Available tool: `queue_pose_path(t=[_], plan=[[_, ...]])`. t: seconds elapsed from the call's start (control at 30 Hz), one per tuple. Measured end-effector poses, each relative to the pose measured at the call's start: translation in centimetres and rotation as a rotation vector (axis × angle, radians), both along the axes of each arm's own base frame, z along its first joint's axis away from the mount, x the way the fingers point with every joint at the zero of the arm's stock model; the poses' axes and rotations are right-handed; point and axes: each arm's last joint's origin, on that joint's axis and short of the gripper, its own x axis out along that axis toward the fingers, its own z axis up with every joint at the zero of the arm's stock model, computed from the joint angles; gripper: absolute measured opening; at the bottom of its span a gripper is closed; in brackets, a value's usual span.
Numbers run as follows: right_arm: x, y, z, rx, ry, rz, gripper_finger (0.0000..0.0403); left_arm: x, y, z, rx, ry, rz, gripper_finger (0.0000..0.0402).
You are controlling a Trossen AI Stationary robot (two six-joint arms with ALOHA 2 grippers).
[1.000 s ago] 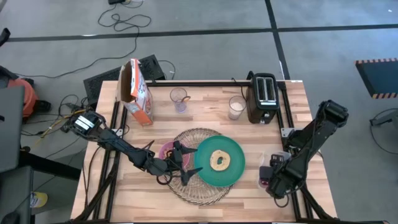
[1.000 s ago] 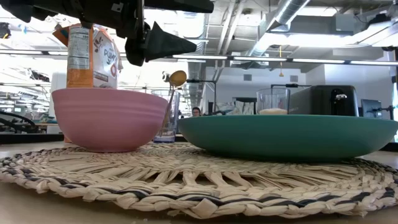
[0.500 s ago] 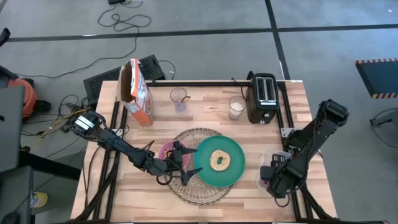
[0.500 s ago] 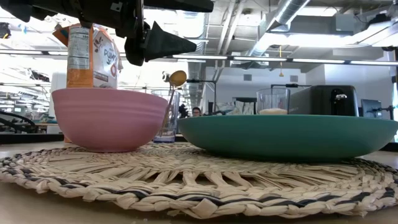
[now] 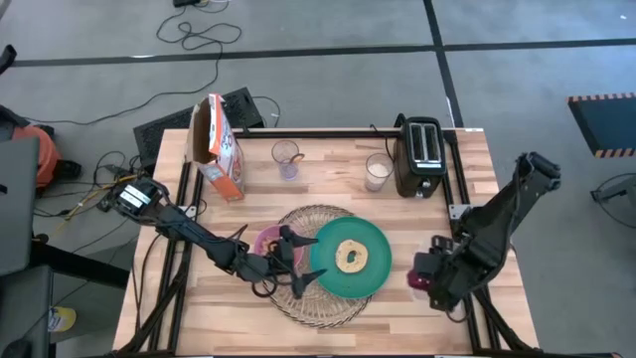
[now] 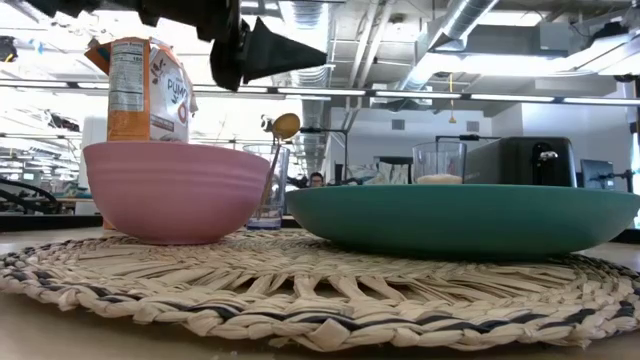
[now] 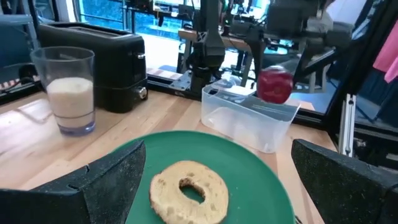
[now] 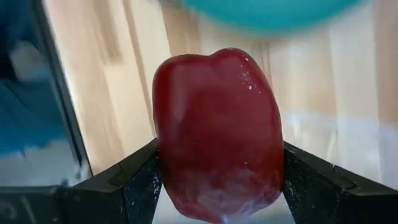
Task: Arrange a breakfast setting
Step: Put the red apple on the placemat to the top left of the green plate
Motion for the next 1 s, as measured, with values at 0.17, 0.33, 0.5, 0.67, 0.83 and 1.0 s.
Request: queue_pose_path(t=[0.17, 0.33, 0.5, 0.67, 0.83, 1.0], plan=[[2.4, -0.6, -0.1, -0.045, -0.133, 0.039, 0.0299, 1.2, -0.7, 1.3, 0.025, 0.058, -0.027, 0.0387], [5.5, -0.6, -1.3, -0.084, -0.206, 0.121, 0.0299, 3.2, -1.6, 2.3, 0.049, 0.151, -0.039, 0.0387], [8.4, -0.8, -2.3, -0.097, -0.286, 0.180, 0.0299, 5.3, -2.4, 2.3, 0.074, 0.203, -0.063, 0.0387], [10.4, -1.5, -2.7, -0.109, -0.363, 0.187, 0.0299, 7.6, -3.4, 1.8, 0.135, 0.212, -0.070, 0.0387], [11.3, -1.7, -2.6, -0.107, -0.411, 0.209, 0.0298, 9.5, -4.1, 1.0, 0.176, 0.228, -0.070, 0.0387], [11.5, -1.4, -2.7, -0.091, -0.427, 0.228, 0.0298, 10.5, -3.7, -0.1, 0.160, 0.287, -0.037, 0.0387]])
